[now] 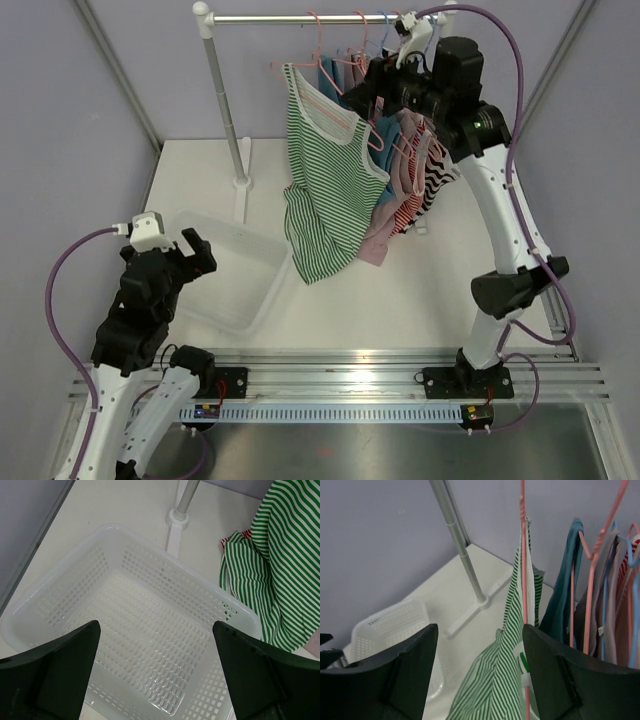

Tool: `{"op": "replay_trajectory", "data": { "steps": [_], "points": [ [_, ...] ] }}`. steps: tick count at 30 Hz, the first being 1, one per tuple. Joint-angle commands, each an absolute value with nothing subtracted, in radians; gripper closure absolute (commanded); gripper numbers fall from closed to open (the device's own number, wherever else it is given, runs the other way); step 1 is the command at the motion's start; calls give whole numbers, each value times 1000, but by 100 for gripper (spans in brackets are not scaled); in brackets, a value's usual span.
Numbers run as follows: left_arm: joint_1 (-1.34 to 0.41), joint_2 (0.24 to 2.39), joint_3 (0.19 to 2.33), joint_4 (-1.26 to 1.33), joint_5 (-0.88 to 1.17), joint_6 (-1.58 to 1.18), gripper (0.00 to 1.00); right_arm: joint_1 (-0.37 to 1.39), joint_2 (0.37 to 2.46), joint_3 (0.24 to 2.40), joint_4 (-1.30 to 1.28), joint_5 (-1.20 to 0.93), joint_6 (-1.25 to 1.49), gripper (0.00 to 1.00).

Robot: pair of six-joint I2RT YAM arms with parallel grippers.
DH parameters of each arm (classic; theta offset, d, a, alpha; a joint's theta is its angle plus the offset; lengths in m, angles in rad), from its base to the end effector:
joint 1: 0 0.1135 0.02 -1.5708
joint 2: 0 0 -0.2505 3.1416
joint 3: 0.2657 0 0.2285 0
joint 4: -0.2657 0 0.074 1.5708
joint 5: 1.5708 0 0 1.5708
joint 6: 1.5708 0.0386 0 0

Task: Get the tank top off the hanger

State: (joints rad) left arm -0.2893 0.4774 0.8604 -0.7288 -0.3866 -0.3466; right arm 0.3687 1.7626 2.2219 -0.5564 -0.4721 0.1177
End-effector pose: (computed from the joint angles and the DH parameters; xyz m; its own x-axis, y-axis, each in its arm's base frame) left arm 0.0836 -0.0097 0.3294 -0.2798 -0.2450 -0.9283 -0.1816 0.9629 -0.1994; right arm 0.3170 0.1413 0.5004 -0.1771 0.0437 -0.9832 -0.7274 0.6671 0.1607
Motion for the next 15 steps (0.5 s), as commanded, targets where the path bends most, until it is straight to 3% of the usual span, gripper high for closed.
{"op": "replay_trajectory", "data": {
  "steps": [1, 4, 11, 14, 15],
  "points": [
    [-281, 483, 854, -666, -364, -336, 1, 414, 1908, 2443, -714, -352, -27, 25],
    [-278, 479, 851, -660, -351, -334, 1, 452, 2002, 2592, -746, -250, -93, 26],
    [-275, 491, 851, -657, -333, -330, 1, 476, 2101, 2640, -681, -132, -146, 31],
    [-275, 491, 851, -655, -328, -330, 1, 479, 2157, 2700, -698, -127, -164, 37],
    [-275, 491, 851, -655, -327, -330, 1, 477, 2167, 2703, -695, -129, -169, 46]
  ]
}}
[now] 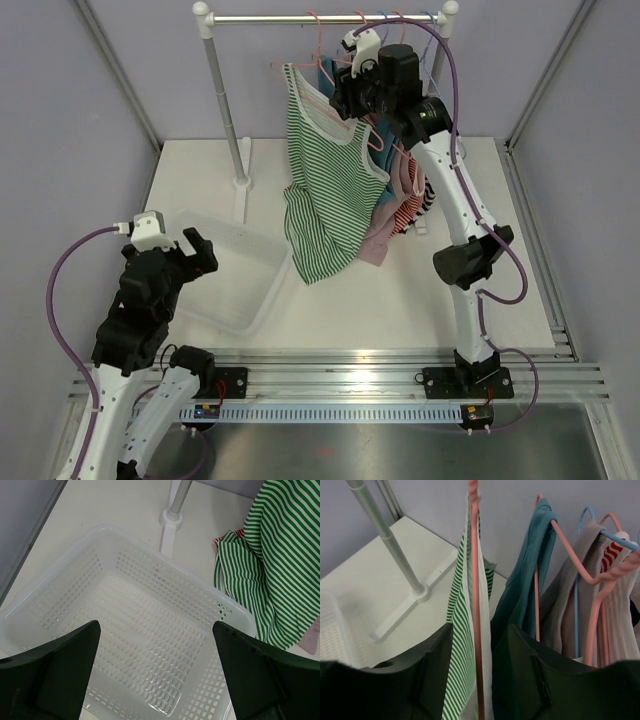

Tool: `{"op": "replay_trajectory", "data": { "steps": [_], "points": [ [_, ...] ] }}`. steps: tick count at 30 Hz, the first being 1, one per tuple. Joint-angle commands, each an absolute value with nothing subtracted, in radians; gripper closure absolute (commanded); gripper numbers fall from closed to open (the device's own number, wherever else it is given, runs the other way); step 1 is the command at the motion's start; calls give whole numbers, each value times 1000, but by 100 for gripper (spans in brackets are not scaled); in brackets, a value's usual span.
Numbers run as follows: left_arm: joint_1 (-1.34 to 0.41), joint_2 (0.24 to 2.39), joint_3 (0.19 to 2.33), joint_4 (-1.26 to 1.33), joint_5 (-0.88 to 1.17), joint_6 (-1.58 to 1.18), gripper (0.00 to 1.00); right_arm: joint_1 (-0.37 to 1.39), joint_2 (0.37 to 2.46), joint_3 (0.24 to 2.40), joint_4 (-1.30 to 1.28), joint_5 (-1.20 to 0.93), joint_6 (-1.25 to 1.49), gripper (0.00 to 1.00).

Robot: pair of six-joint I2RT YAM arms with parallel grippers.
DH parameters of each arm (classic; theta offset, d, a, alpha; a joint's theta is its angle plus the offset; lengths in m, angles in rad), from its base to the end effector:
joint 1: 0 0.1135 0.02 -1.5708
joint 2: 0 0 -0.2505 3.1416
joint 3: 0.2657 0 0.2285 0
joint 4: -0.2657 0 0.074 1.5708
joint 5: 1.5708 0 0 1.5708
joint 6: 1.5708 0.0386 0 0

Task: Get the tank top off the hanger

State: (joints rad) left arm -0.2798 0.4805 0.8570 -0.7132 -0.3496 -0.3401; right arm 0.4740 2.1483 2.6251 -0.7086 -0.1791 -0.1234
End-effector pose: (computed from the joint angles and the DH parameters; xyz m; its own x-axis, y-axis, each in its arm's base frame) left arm 0.0853 -0.0107 0.3297 -0.2822 -0.2450 -0.9275 -0.1542 0.9659 -0.2082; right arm 0.3831 0.2043 0.4521 -0.1286 -0.2021 -0.9709 -0.6240 0.7774 -0.0792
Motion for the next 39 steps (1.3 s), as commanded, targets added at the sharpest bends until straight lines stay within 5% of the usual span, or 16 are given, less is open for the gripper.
{"op": "replay_trajectory", "data": {
  "steps": [1, 3, 6, 10, 30, 39],
  "points": [
    [-275, 491, 851, -653, -327, -330, 1, 477, 2169, 2700, -692, -129, -169, 55],
    [-275, 491, 851, -653, -325, -330, 1, 479, 2169, 2686, -674, -127, -169, 68],
    [-272, 494, 850, -653, -318, -328, 1, 477, 2174, 2680, -663, -130, -166, 70],
    [-270, 495, 850, -652, -310, -327, 1, 477, 2172, 2684, -658, -127, -150, 100],
    [-270, 488, 876, -660, -285, -327, 1, 483, 1962, 2609, -572, -181, -31, 100],
    [-357, 698, 1116, -623, -129, -354, 1, 483, 1680, 2299, -722, -253, -6, 100]
  ]
}}
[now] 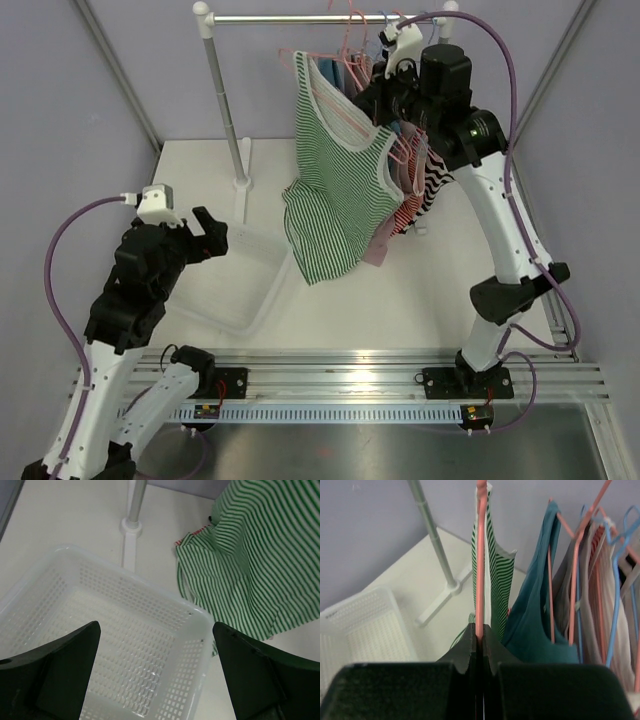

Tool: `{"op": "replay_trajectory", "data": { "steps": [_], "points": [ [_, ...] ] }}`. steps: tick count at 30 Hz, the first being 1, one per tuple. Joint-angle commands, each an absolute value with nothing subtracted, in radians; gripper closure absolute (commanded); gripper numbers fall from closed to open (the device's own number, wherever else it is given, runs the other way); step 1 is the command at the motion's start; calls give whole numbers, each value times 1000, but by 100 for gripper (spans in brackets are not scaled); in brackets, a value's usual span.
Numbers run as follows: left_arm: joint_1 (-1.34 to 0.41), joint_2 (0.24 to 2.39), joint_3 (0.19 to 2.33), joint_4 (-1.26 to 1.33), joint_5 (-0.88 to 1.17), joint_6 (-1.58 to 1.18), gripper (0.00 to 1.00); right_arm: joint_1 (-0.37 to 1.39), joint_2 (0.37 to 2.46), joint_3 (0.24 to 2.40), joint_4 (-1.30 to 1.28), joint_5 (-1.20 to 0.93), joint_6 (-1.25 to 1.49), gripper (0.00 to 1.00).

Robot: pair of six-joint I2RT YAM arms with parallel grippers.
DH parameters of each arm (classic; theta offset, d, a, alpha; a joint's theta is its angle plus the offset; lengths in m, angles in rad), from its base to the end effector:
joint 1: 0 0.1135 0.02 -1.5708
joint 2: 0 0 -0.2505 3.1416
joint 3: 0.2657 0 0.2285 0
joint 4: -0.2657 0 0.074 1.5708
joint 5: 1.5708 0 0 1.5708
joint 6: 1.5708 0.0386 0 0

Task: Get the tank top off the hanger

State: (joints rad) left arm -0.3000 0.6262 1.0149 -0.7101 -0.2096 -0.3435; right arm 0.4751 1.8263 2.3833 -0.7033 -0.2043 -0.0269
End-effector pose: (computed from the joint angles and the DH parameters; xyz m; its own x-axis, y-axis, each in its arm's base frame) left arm 0.1021 -0.0232 0.3641 -0.3180 -0.2464 -0.9155 -0.0070 0.9662 -0.2576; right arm 0.3071 0.1668 0.5071 -0.1127 -0.0876 -0.9898 -0.6296 0.7769 0.0030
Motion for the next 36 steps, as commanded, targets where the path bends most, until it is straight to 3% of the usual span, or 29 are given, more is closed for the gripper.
{"op": "replay_trajectory", "data": {
  "steps": [1, 6, 9, 13, 20, 23, 28, 30, 31, 32, 36],
  "points": [
    [-386, 731, 1141, -612, -136, -353, 1, 483, 1648, 2266, -730, -258, -6, 100],
    [-589, 960, 1433, -641, -260, -338, 1, 482, 1415, 2094, -796, -216, 78, 100],
    [-844, 1061, 1573, -617, -426, -290, 1, 482, 1290, 1979, -839, -183, 107, 100],
    [-1014, 1166, 1702, -532, -482, -158, 1, 482, 1137, 1853, -876, -169, 146, 100],
    [-1049, 1298, 1738, -396, -405, -45, 1, 482, 887, 1715, -887, -281, 239, 100],
    [-1049, 1342, 1743, -365, -292, -35, 1, 482, 853, 1701, -887, -339, 261, 100],
    [-1049, 1365, 1717, -301, -270, -29, 3, 483, 844, 1694, -894, -368, 264, 100],
    [-1048, 1371, 1717, -290, -265, -22, 15, 482, 844, 1680, -890, -373, 264, 100],
    [-1049, 1379, 1718, -291, -271, -21, 24, 482, 845, 1677, -891, -370, 262, 100],
    [-1049, 1382, 1720, -293, -278, -18, 42, 482, 847, 1674, -891, -364, 261, 100],
    [-1049, 1378, 1695, -281, -308, -12, 73, 482, 844, 1645, -879, -357, 258, 100]
  ]
}}
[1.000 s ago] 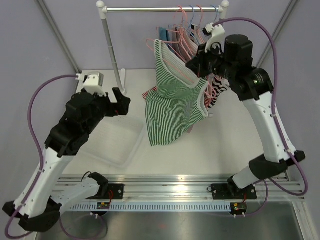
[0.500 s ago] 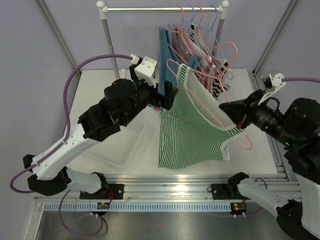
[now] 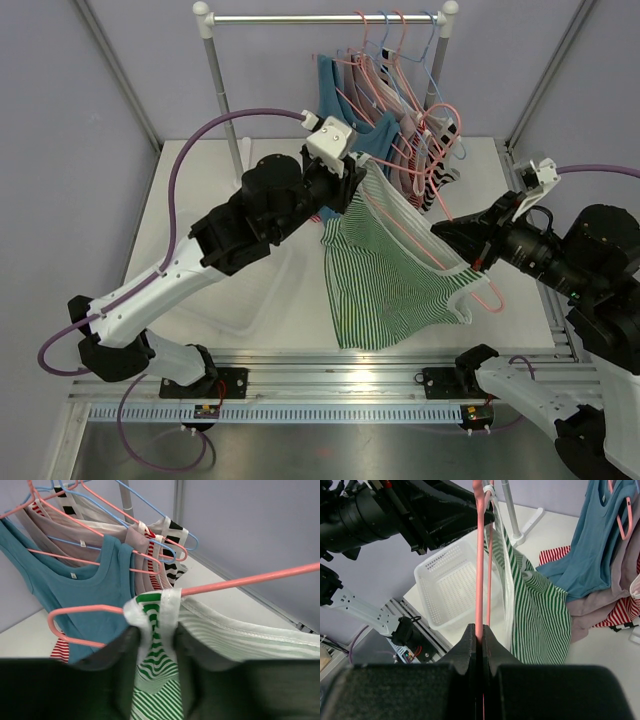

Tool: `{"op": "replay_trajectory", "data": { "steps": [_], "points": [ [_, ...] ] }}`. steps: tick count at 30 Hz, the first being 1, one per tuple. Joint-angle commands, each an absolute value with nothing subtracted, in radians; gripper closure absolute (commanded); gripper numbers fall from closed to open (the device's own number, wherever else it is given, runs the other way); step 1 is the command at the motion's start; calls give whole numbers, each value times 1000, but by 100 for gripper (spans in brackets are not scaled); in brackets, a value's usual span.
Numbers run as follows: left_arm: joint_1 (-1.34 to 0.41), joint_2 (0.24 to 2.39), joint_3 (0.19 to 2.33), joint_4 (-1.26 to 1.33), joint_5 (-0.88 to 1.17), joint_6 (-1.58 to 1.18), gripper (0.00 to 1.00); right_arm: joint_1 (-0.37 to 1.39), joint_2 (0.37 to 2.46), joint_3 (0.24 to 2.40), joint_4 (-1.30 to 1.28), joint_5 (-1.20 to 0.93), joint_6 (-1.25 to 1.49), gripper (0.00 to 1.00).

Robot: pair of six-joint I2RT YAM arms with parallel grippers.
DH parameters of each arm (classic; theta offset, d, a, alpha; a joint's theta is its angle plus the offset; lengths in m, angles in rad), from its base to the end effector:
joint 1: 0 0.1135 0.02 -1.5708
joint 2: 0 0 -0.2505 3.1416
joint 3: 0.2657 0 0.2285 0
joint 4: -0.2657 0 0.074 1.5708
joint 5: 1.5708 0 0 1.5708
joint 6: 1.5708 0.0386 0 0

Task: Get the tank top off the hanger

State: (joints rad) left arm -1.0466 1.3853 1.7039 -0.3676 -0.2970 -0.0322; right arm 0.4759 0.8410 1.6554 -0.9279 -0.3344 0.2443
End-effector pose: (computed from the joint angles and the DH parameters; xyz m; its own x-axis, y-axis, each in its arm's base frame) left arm 0.1475 -0.2326 0.4803 -0.0464 0.0188 -0.9987 0.6804 0.7326 -0.0178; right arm 0.0568 0.0435 0.4892 -0.2725 0.1166 -0.9551 -0.6768 0.6823 0.2764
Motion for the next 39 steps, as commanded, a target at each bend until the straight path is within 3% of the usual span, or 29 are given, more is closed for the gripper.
{"op": "replay_trajectory", "data": {
  "steps": [1, 2, 3, 4, 13, 25, 39],
  "points": [
    [-1048, 1379, 1690, -279, -319, -12, 76, 482, 842, 1638, -873, -365, 258, 100],
    [-1048, 1381, 1689, -279, -330, -12, 82, 483, 839, 1634, -864, -370, 258, 100],
    [-1046, 1381, 1687, -282, -351, -12, 96, 482, 839, 1622, -859, -371, 256, 100],
    [-1046, 1381, 1687, -284, -363, -14, 100, 483, 838, 1617, -856, -368, 255, 100],
    [-960, 1301, 1602, -368, -541, -138, 100, 482, 815, 1500, -853, -333, 210, 100],
    [-669, 1177, 1468, -525, -355, -376, 100, 482, 739, 1330, -712, -508, 172, 100],
    [-565, 1114, 1430, -543, -152, -451, 100, 483, 548, 1132, -379, -475, 192, 100]
  ]
}}
